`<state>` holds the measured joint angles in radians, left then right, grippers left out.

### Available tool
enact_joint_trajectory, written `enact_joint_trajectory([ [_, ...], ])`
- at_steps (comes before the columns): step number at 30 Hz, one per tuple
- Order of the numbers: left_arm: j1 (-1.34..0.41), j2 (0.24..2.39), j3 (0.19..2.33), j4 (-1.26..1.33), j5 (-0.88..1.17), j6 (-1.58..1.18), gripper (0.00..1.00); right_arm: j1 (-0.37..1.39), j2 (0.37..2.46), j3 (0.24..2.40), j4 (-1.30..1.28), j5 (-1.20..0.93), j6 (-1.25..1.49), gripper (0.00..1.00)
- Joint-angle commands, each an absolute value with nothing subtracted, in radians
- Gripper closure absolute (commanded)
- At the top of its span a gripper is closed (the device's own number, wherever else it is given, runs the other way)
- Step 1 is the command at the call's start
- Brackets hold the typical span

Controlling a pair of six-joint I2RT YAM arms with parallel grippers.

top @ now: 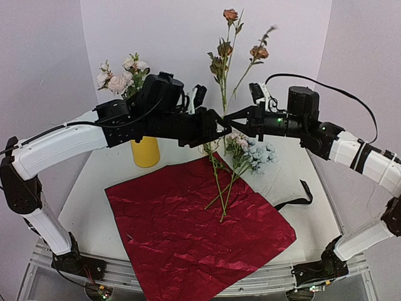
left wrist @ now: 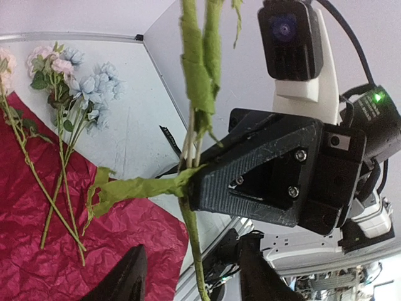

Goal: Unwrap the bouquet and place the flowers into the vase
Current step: Pick up the fake flower from the wrapping paper, then insert the fake flower into the vase.

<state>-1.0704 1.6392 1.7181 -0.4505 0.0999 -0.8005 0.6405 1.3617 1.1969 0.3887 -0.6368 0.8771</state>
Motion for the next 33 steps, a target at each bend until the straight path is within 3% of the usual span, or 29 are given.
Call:
enact_joint_trajectory([
  [1,-1.070,1.553,1.698,-0.400,0.043,-0.806,0.34,0.646,1.345,1.176,0.421,-0.632,0.851,1.00],
  [4,-1.069,1.527,1.684,-0.397,0.003,-0.809,0.22,0.647,1.335,1.168,0.412,-0.631,0.844,1.00],
  [8,-1.069,1.508,1.686,-0.383,-0.056,-0.803,0.18,0.646,1.324,1.158,0.403,-0.634,0.837,1.00],
  [19,-1.058,1.603,1.811,-0.319,-0.071,-0.775,0.24,0.647,1.291,1.143,0.379,-0.646,0.815,1.00],
  [26,-1.054,1.697,1.902,-0.321,-0.029,-0.762,0.20,0.653,1.283,1.146,0.353,-0.650,0.806,1.00],
  [33,-1.054,1.749,1.941,-0.338,-0.030,-0.758,0.23,0.673,1.279,1.151,0.330,-0.639,0.790,1.00],
])
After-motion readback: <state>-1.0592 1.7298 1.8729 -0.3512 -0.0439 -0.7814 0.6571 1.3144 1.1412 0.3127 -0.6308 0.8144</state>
